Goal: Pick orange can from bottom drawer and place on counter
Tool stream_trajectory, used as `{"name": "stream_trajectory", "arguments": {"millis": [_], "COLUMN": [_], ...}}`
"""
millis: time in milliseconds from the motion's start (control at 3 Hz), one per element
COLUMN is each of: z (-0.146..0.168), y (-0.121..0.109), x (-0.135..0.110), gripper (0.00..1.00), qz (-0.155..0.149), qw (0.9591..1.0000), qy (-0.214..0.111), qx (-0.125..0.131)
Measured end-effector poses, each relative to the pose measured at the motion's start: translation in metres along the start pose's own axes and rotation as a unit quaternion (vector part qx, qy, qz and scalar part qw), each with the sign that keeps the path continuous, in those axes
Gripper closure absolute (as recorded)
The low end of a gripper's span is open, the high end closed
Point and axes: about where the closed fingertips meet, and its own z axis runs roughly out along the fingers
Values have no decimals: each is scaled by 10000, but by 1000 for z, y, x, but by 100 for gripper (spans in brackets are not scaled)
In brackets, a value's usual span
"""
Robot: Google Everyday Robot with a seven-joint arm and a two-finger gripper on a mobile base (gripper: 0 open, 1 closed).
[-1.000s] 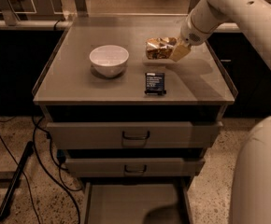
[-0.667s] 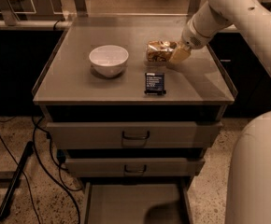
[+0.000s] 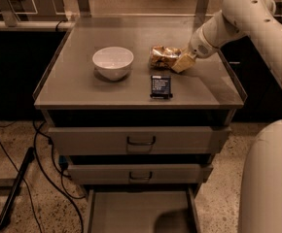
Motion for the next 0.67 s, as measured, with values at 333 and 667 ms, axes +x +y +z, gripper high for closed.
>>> {"name": "stream_trajectory", "arguments": {"millis": [333, 667], "z": [0, 1], "y": [0, 1], "x": [0, 0], "gripper": [75, 52], "qz": [2, 14], "qw": [10000, 10000], "qy": [0, 3], "qx": [-2, -16]}}
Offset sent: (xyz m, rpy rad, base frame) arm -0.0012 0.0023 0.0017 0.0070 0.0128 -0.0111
